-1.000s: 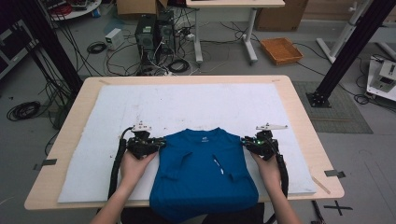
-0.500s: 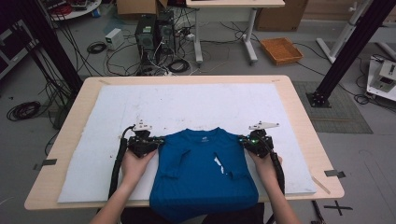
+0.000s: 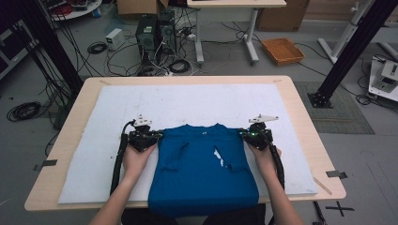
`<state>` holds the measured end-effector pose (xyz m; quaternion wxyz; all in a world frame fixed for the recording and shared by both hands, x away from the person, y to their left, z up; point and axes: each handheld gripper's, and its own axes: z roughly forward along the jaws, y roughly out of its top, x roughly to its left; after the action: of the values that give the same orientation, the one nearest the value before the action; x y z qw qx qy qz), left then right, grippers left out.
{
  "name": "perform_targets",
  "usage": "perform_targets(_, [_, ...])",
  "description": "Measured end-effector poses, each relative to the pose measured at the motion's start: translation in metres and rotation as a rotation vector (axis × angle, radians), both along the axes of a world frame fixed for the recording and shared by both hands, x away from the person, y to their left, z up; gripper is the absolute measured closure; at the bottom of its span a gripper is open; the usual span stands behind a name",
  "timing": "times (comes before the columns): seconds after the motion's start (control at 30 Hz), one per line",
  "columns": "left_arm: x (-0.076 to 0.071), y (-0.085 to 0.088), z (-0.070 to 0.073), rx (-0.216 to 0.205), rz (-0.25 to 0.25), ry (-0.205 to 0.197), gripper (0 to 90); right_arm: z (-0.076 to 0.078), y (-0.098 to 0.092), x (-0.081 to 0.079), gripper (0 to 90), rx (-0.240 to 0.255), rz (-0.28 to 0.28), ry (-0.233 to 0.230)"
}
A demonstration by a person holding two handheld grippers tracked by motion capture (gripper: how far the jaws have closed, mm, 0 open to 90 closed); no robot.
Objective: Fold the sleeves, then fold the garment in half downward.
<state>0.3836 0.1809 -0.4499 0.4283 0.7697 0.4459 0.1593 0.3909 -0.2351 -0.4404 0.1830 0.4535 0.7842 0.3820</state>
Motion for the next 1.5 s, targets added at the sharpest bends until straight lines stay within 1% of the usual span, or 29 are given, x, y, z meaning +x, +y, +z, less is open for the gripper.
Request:
perform_targets(0.03, [0.000, 0.000, 0.000, 0.003, 0.000, 0.001, 85.8, 0.001, 0.001, 0.000, 88.0, 0.002, 0.001, -0.004])
perform_targets(0.1, [-0.002, 0.001, 0.002, 0.006, -0.002, -0.007, 84.2, 0.001, 0.001, 0.002, 87.3, -0.001, 0.006, 0.005])
perform_targets(0.17, [-0.004, 0.002, 0.005, -0.005, 0.001, -0.022, 74.3, 0.000, 0.001, 0.001, 82.2, -0.001, 0.000, 0.003])
perform_targets(0.2, [-0.005, 0.004, 0.007, -0.013, -0.002, -0.031, 68.8, 0.000, -0.001, 0.000, 78.9, 0.005, -0.001, -0.003])
perform_targets(0.27, [-0.007, 0.007, 0.012, -0.033, -0.013, -0.052, 58.5, 0.003, -0.004, -0.003, 67.2, 0.029, -0.020, -0.007])
perform_targets(0.33, [-0.011, 0.010, 0.018, -0.042, -0.031, -0.074, 52.7, 0.007, -0.008, -0.005, 61.5, 0.053, -0.015, -0.018])
perform_targets(0.4, [-0.015, 0.013, 0.025, -0.036, -0.048, -0.103, 46.8, 0.012, -0.012, -0.010, 54.0, 0.069, -0.021, -0.037])
perform_targets(0.47, [-0.021, 0.017, 0.032, -0.029, -0.061, -0.142, 45.0, 0.016, -0.017, -0.015, 49.9, 0.082, -0.020, -0.055])
perform_targets(0.53, [-0.026, 0.021, 0.038, -0.036, -0.068, -0.182, 42.7, 0.020, -0.022, -0.020, 45.6, 0.079, -0.015, -0.074])
perform_targets(0.6, [-0.030, 0.026, 0.043, -0.043, -0.072, -0.217, 42.7, 0.022, -0.027, -0.024, 41.8, 0.072, -0.006, -0.094])
perform_targets(0.7, [-0.031, 0.031, 0.046, -0.046, -0.064, -0.248, 39.8, 0.024, -0.035, -0.027, 35.9, 0.094, -0.019, -0.102])
perform_targets(0.77, [-0.031, 0.032, 0.046, -0.051, -0.059, -0.250, 39.5, 0.025, -0.040, -0.026, 32.2, 0.118, -0.025, -0.098])
perform_targets(0.8, [-0.031, 0.032, 0.046, -0.047, -0.056, -0.250, 38.3, 0.025, -0.041, -0.027, 31.0, 0.121, -0.032, -0.095])
perform_targets(0.83, [-0.031, 0.032, 0.046, -0.046, -0.053, -0.248, 37.0, 0.025, -0.043, -0.028, 30.7, 0.128, -0.030, -0.099])
perform_targets(0.97, [-0.032, 0.031, 0.046, -0.041, -0.058, -0.251, 36.9, 0.027, -0.047, -0.029, 28.8, 0.142, -0.021, -0.112])
perform_targets(1.1, [-0.036, 0.031, 0.047, -0.027, -0.061, -0.269, 36.5, 0.027, -0.049, -0.029, 28.0, 0.157, -0.024, -0.107])
perform_targets(1.27, [-0.037, 0.032, 0.048, -0.033, -0.059, -0.266, 36.5, 0.028, -0.052, -0.030, 28.0, 0.174, -0.032, -0.102])
perform_targets(1.37, [-0.037, 0.032, 0.048, -0.039, -0.060, -0.267, 36.5, 0.029, -0.053, -0.030, 28.0, 0.179, -0.030, -0.108])
perform_targets(1.5, [-0.035, 0.030, 0.048, -0.044, -0.073, -0.254, 36.5, 0.028, -0.052, -0.029, 28.0, 0.181, -0.034, -0.105])
